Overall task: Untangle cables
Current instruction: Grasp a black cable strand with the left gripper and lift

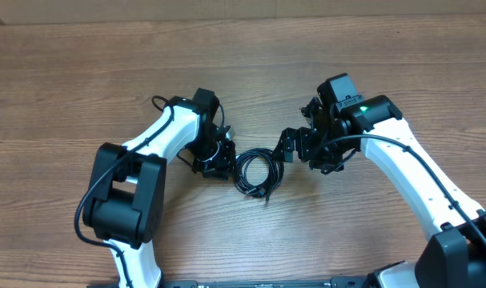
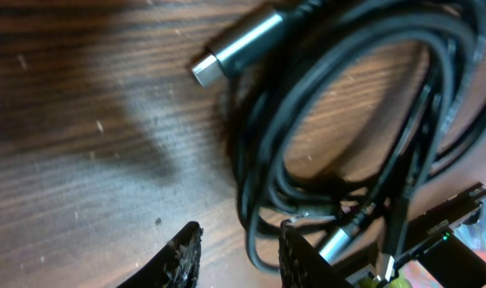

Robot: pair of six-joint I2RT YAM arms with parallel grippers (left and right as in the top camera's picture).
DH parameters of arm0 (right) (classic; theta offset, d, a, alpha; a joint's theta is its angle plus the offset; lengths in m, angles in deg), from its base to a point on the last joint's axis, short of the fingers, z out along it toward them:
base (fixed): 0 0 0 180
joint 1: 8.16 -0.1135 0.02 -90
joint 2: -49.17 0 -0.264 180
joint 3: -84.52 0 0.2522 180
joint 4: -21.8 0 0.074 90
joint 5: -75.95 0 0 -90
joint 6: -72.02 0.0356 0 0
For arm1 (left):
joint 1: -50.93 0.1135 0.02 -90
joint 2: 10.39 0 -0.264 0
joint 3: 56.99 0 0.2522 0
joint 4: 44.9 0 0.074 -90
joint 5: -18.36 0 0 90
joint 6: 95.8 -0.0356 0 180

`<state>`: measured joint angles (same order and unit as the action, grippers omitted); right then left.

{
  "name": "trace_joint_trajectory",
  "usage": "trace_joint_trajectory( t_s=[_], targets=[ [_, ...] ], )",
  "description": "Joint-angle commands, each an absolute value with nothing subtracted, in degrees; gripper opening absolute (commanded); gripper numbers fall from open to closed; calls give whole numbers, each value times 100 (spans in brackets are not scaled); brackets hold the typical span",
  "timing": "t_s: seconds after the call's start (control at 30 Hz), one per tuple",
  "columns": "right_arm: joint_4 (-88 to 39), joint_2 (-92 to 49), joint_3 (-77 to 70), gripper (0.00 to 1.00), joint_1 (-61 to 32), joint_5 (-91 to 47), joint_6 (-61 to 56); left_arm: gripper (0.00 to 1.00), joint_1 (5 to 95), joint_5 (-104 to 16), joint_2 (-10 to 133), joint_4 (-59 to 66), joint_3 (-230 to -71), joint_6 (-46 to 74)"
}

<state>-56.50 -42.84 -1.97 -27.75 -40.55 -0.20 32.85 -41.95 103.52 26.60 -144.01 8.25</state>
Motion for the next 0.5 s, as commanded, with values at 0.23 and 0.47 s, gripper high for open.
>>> trace_joint_trajectory(
  t_s=[0.23,0.47],
  targets=[
    [-5608,-4350,-192,100,-2808,-3954,46,5,3199,-4160,10612,2644,-14484,969],
    [-5615,-4350,-192,100,-2808,-3957,48,4,3261,-3109,10605,2922,-14691,482]
  ],
)
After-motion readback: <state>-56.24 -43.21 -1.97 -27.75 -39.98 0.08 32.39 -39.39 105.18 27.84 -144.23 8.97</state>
